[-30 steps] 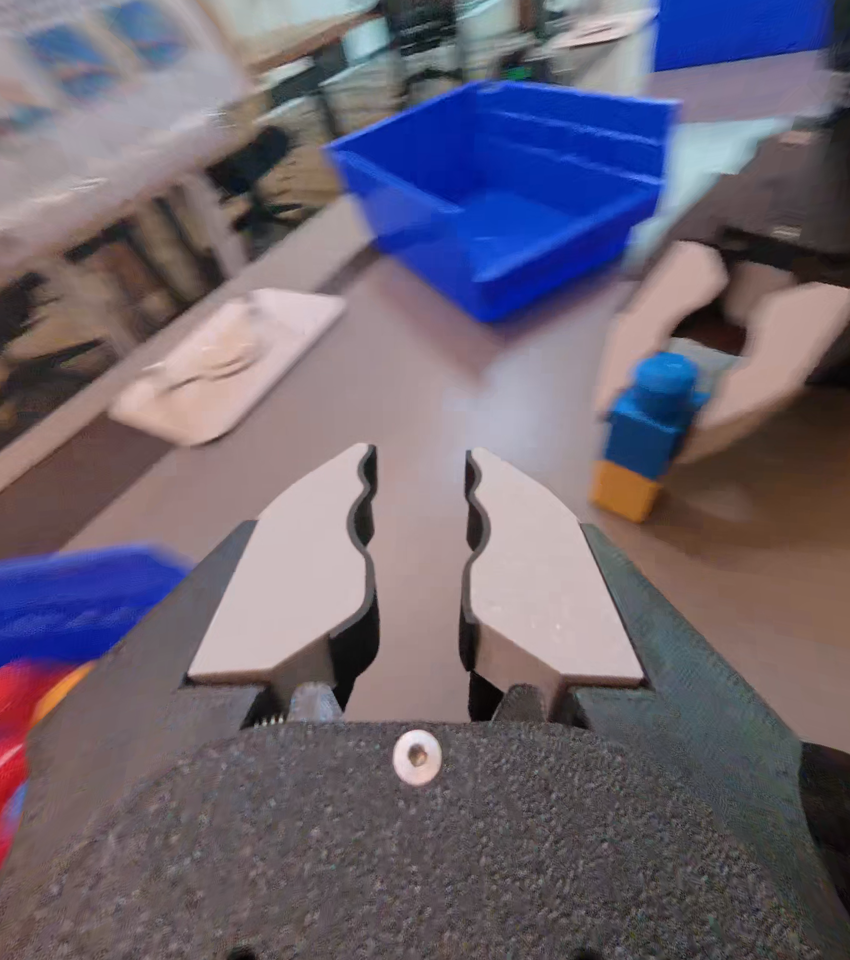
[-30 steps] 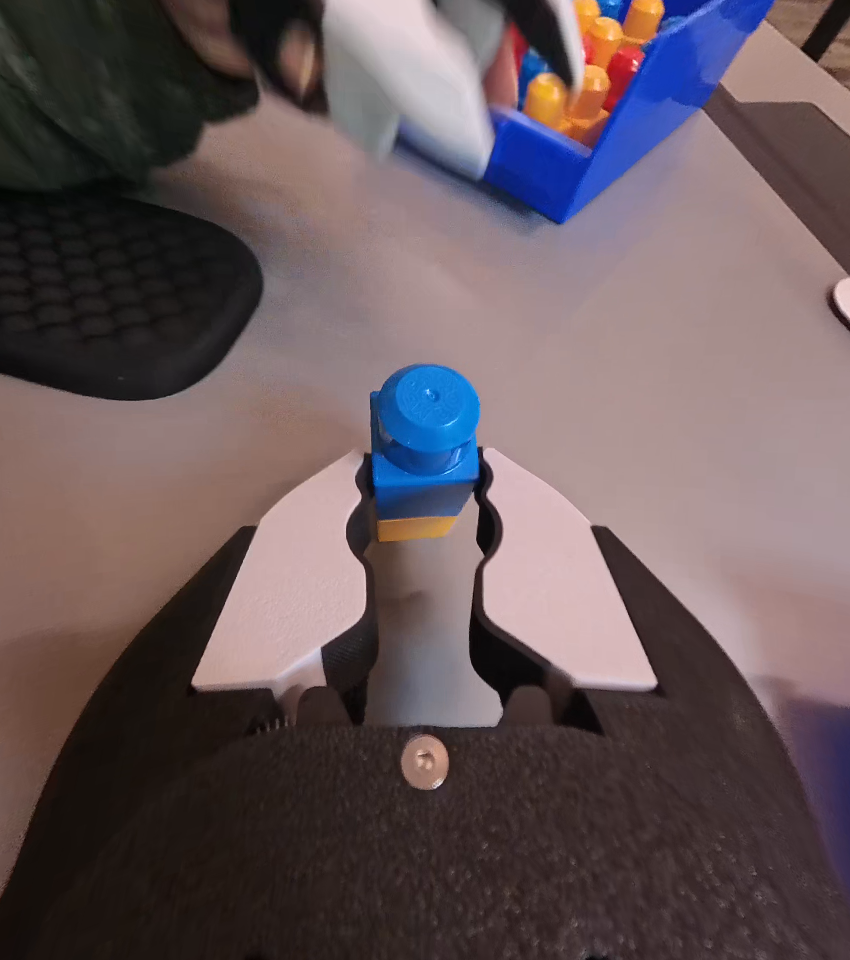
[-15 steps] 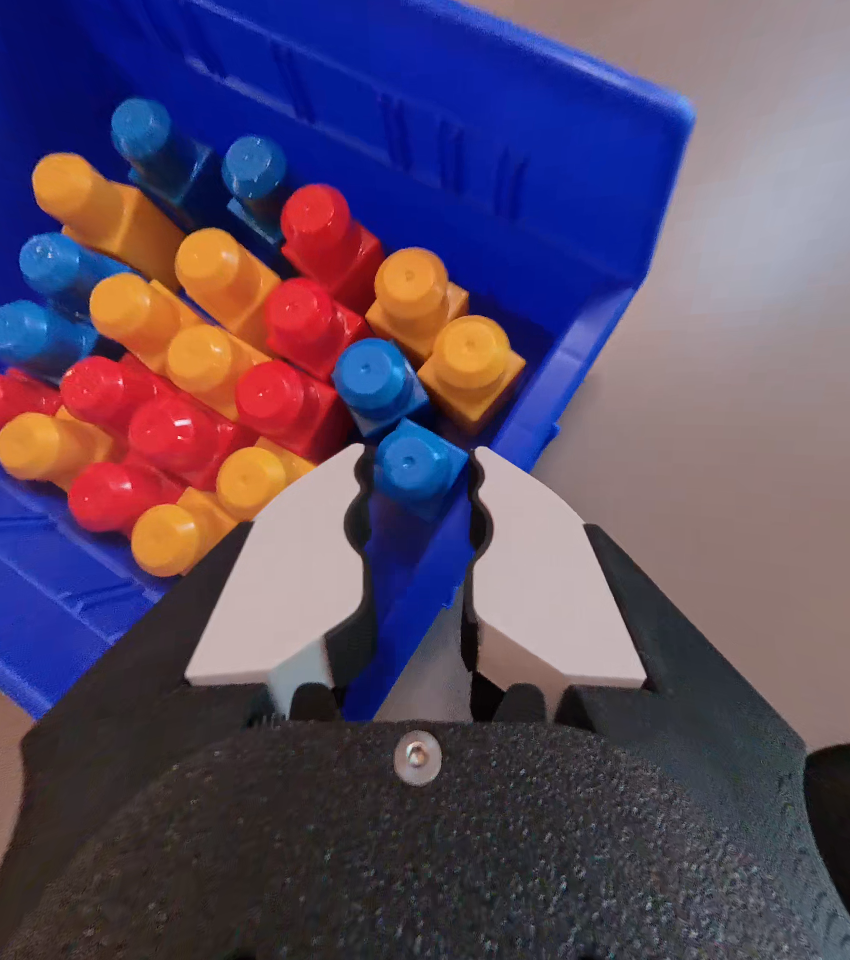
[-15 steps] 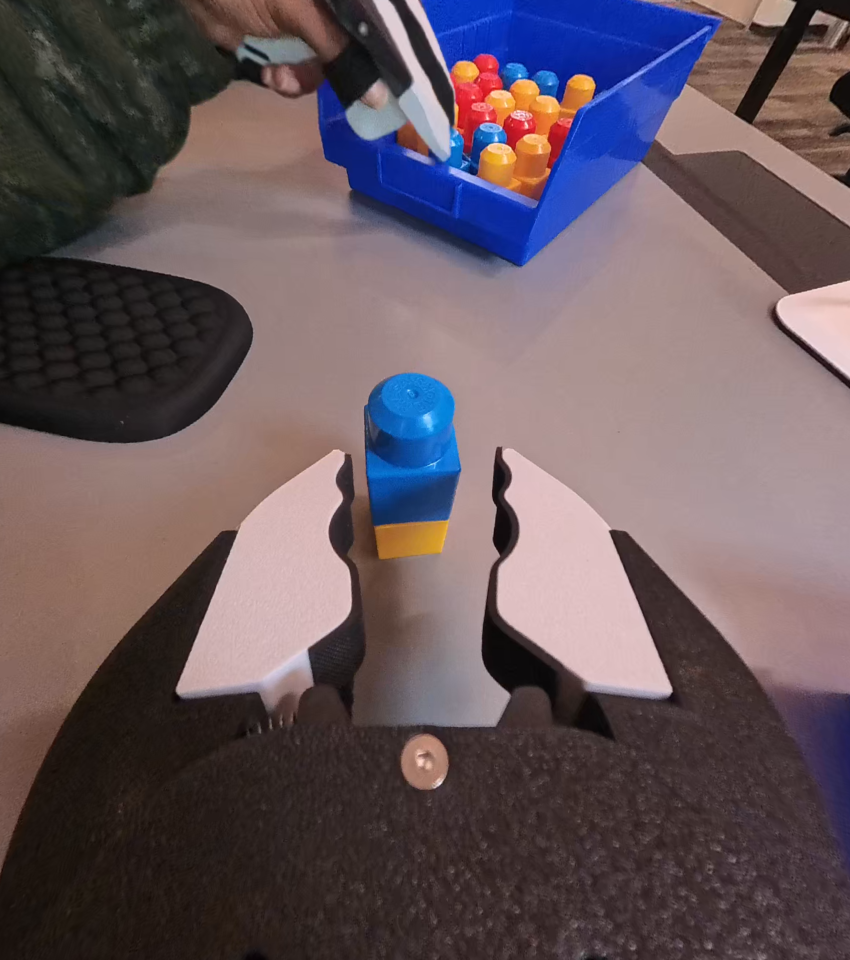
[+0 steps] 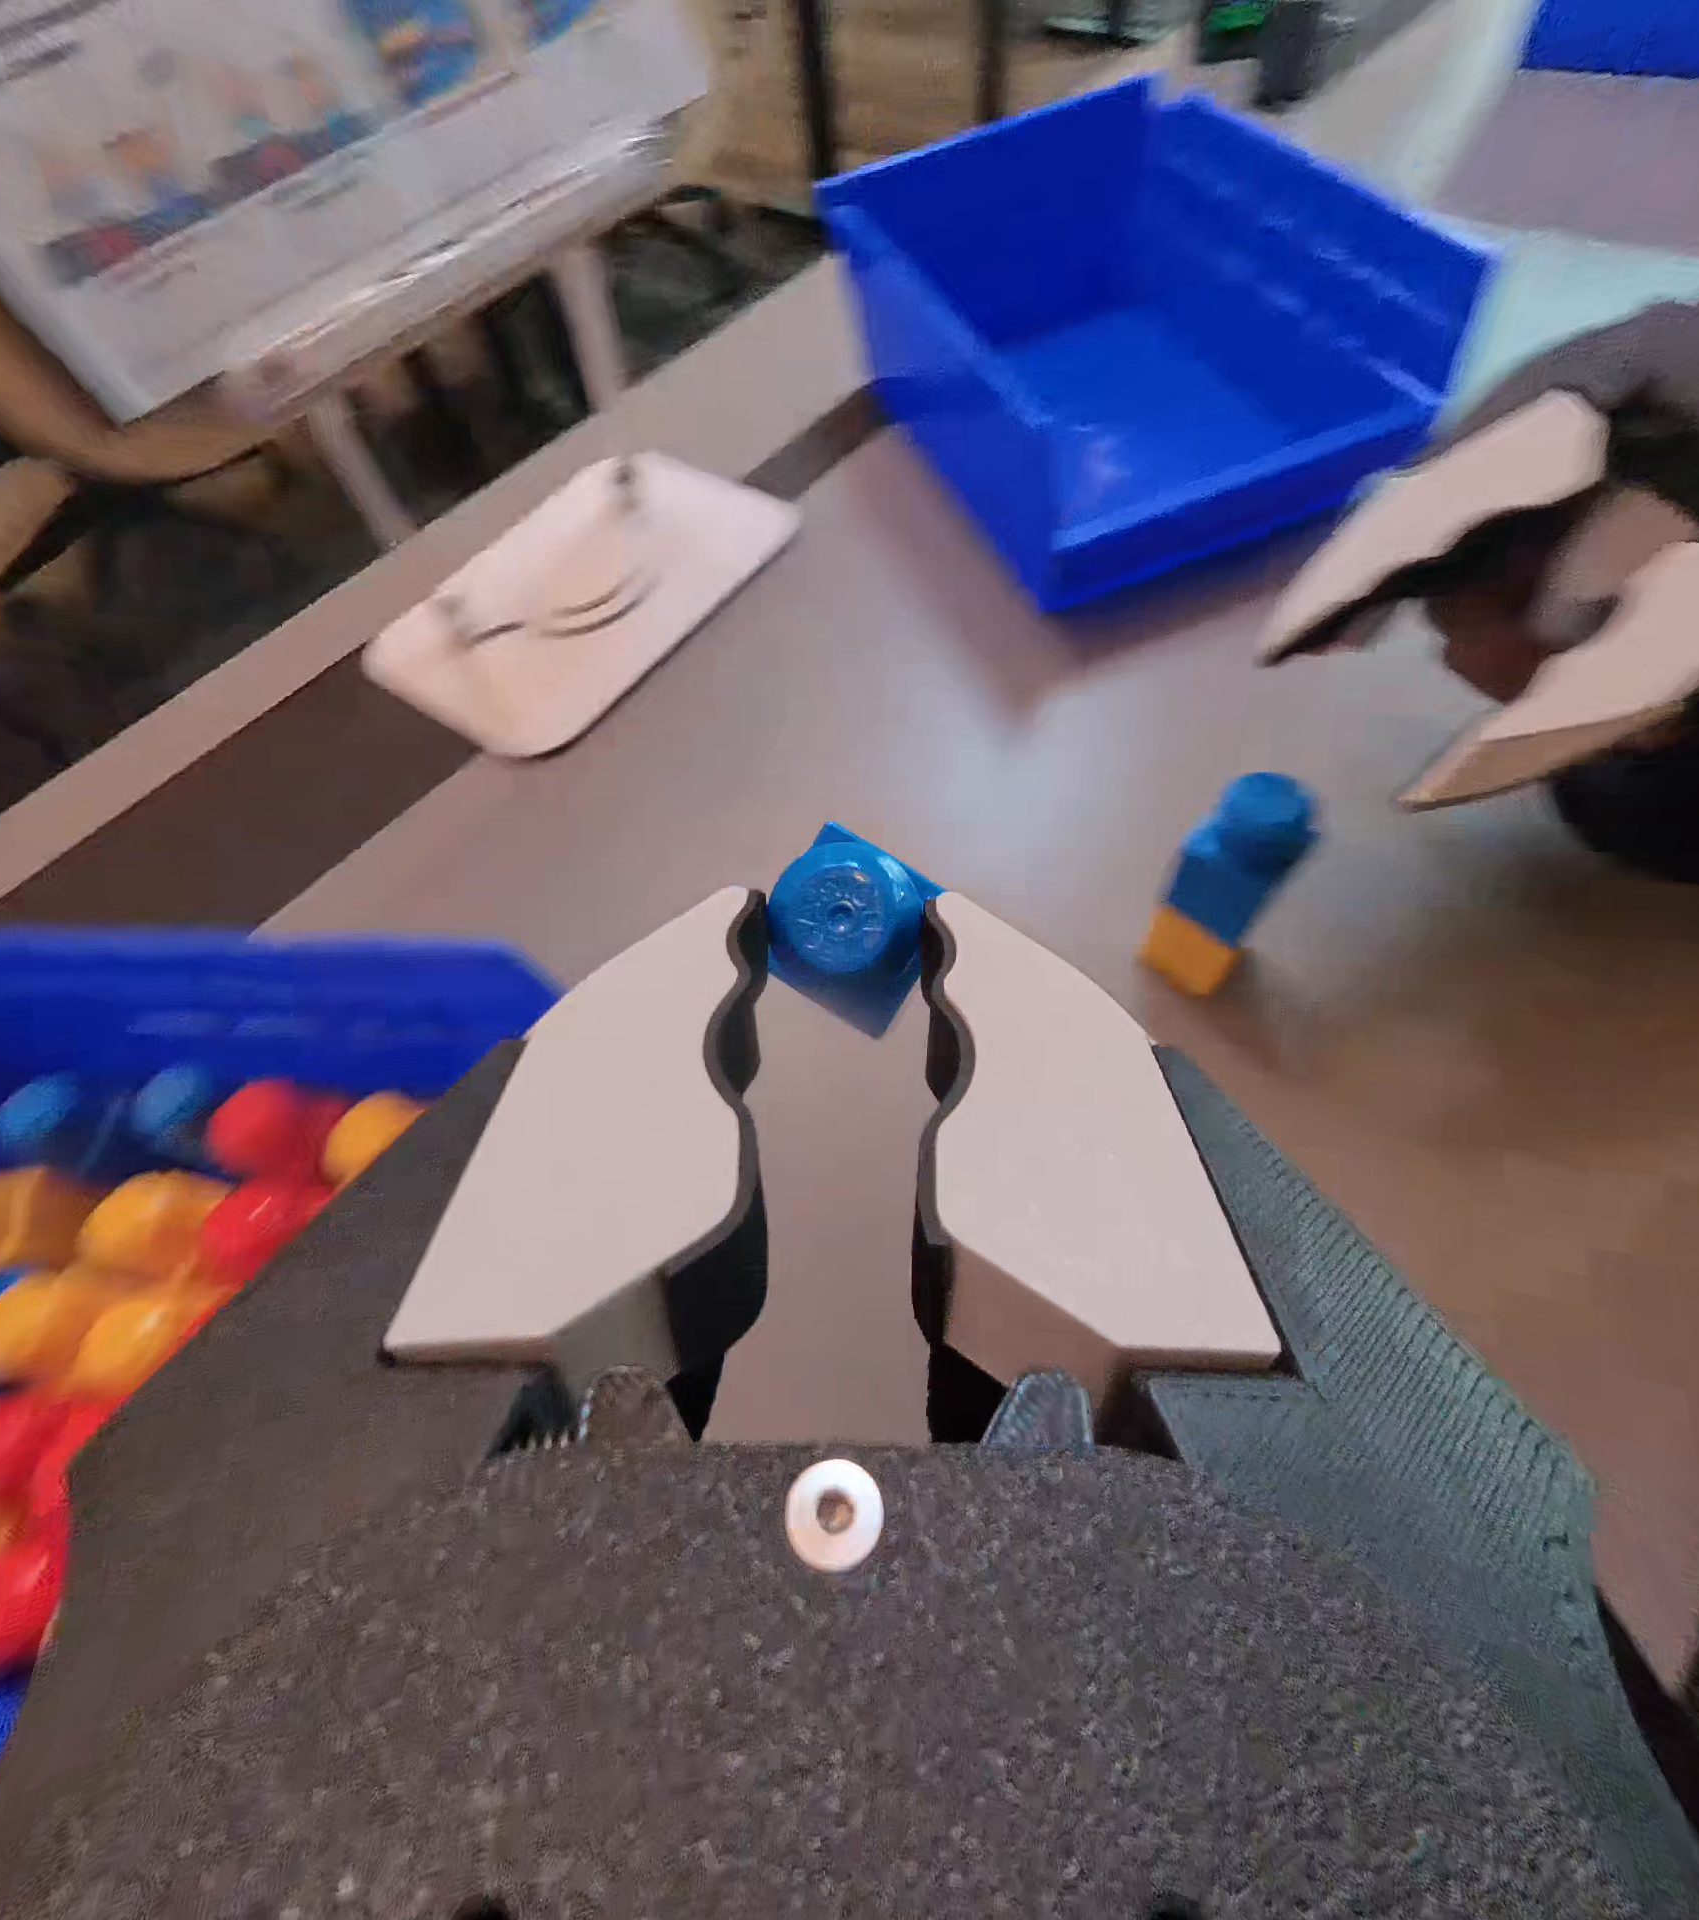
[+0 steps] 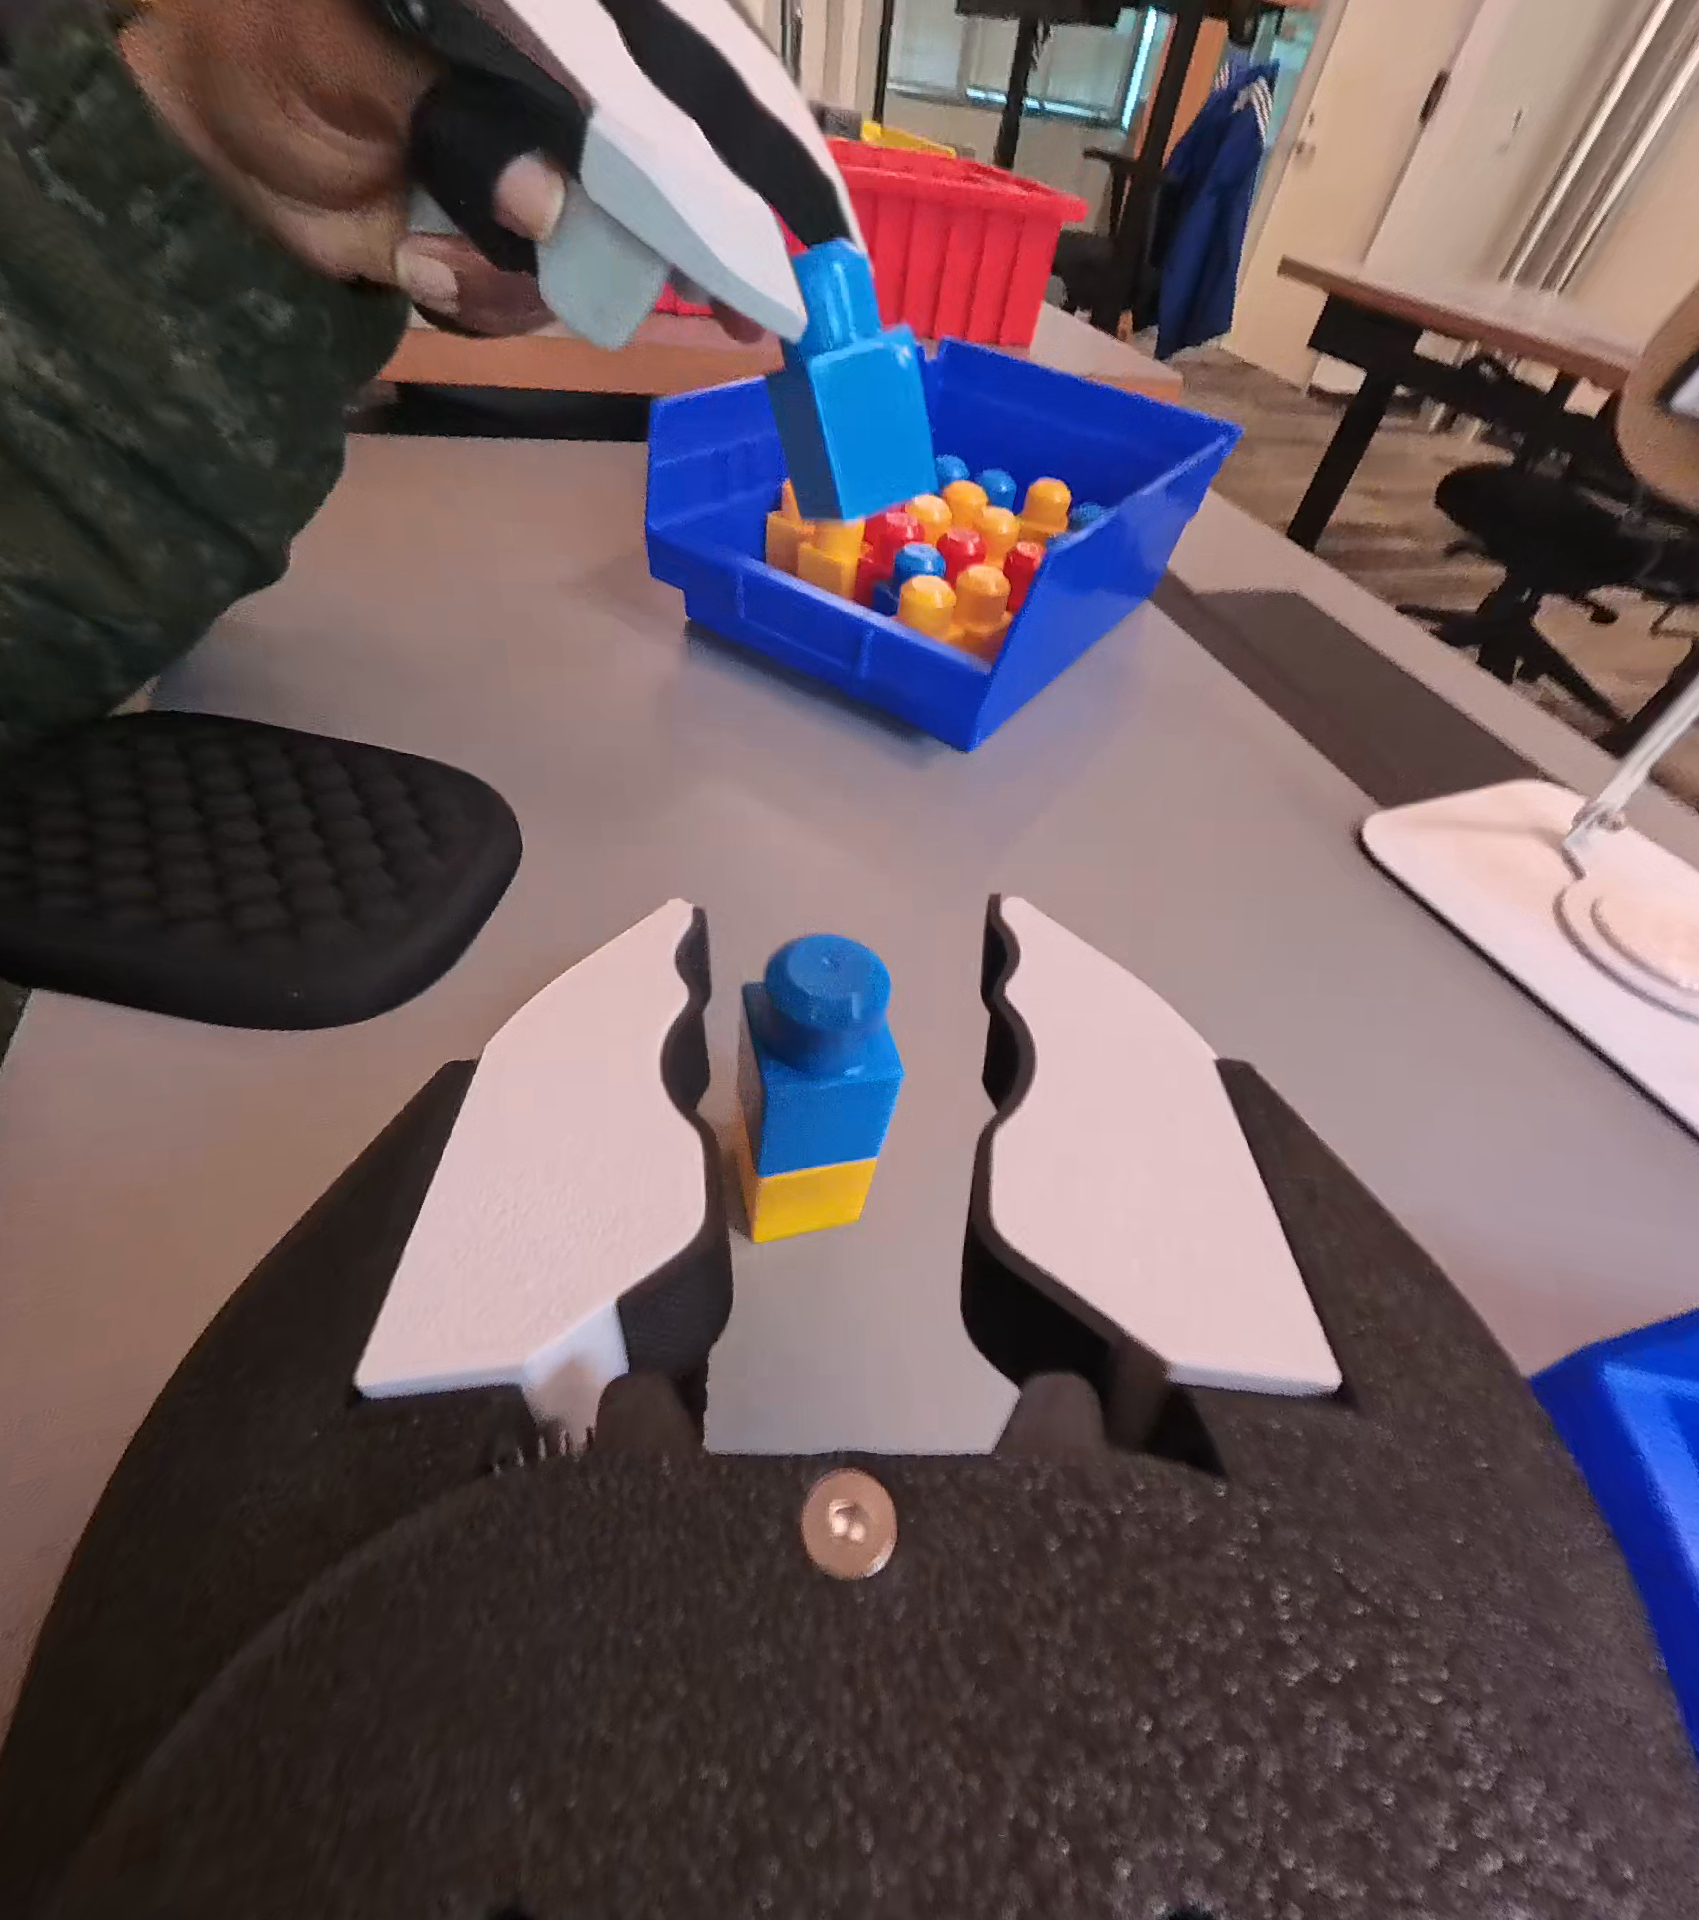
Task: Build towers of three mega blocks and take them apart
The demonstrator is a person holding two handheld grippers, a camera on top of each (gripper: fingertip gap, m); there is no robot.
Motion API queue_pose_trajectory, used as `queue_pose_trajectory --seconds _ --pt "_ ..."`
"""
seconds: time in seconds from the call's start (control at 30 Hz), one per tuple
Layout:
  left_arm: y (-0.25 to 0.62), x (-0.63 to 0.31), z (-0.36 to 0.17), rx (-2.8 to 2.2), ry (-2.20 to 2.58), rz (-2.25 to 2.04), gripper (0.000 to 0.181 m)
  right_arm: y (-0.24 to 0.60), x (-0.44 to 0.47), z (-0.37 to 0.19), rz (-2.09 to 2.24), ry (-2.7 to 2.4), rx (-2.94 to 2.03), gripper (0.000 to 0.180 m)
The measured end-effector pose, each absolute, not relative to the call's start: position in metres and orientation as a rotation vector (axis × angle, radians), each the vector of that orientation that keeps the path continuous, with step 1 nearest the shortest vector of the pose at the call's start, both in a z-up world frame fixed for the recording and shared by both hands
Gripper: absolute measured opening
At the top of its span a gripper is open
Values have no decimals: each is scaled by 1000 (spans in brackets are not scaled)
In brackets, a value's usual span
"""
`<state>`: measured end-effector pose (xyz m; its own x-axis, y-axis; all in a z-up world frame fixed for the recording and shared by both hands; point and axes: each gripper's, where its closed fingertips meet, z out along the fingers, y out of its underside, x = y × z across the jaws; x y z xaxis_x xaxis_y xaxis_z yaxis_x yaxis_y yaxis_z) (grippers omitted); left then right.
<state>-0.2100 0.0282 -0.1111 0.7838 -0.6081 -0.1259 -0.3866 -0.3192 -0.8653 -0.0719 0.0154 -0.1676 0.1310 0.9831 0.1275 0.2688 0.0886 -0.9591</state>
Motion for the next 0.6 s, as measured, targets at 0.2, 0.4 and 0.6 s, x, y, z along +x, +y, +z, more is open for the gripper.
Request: queue_pose_trajectory --seconds 0.2,0.4,0.6 --pt "9 -102 -147 -1939 1191 -297 28 -2 -79 -162 729 -1449 -1316 55" --pt "1 -57 -147 -1865 1330 -276 28 5 -77 -175 646 -1468 -1335 41" --pt "3 -62 -116 -1640 1226 -437 46 13 -61 -141 776 -1331 -1280 37"
